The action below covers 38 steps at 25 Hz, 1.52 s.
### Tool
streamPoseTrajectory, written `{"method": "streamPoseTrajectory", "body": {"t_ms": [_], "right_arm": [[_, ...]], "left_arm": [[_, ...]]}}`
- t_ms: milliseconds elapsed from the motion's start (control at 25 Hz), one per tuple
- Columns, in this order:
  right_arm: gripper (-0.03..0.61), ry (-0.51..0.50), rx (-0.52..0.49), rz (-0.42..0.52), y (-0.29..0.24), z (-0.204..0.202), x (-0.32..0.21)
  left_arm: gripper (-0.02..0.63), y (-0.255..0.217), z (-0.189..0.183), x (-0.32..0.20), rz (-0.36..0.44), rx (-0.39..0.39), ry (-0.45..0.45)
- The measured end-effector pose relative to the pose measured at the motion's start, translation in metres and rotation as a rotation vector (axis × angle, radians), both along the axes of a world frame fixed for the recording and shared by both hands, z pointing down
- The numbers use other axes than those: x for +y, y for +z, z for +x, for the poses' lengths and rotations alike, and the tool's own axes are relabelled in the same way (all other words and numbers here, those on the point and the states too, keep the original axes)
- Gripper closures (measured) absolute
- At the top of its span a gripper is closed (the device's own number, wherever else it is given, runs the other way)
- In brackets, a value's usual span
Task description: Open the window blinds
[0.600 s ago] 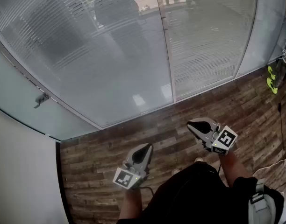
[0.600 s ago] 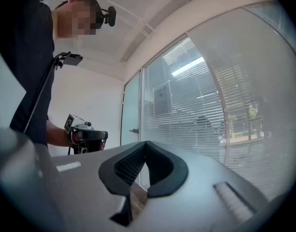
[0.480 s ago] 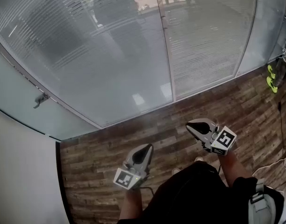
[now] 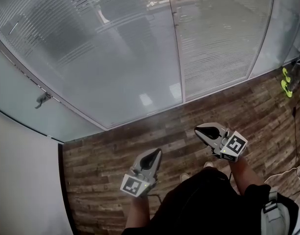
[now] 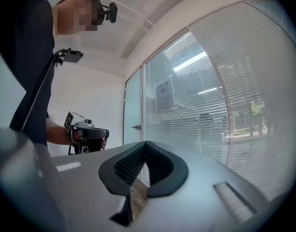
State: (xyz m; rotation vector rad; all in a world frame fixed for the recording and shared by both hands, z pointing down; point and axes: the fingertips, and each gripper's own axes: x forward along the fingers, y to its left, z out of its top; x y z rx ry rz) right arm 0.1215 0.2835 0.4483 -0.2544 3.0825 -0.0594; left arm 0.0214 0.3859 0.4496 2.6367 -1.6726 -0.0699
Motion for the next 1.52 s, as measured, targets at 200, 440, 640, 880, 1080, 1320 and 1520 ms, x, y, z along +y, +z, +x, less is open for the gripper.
{"method": "streamPoseTrajectory", "body": {"t_ms": [200, 440, 640, 880, 1080, 1320, 1520], "right_arm": [[0.572, -0.012, -0.002, -0.001, 0.001, -0.004, 0.003], [0.571, -0.039, -0.042, -0.05, -0.005, 0.002, 0.004], [0.571, -0.013, -0.069, -0.018, -0.005, 0.001, -0.002], [0.571, -0.039, -0.032, -0.017, -0.001, -0.002, 0.005], [0.571, -0.072, -0.017, -0.017, -0.003, -0.007, 0.013], [0.571, -0.085, 0.002, -0.021, -0.002, -0.01, 0.021], [0.571, -0.075, 0.019, -0.016, 0.0, -0.015, 0.02]], "left_arm": [[0.609, 0.001, -0.004, 0.002, -0.007, 0.001, -0.006], [0.609, 0.002, 0.0, 0.0, -0.021, -0.011, -0.001], [0.609, -0.003, -0.005, -0.003, 0.002, -0.006, 0.005], [0.609, -0.002, -0.004, 0.0, -0.004, -0.007, 0.011], [0.609, 0.001, -0.006, 0.004, -0.005, -0.013, 0.006], [0.609, 0.001, -0.006, 0.007, -0.005, -0.018, 0.011], [0.609, 0.001, -0.009, 0.008, -0.003, -0.015, 0.02]]}}
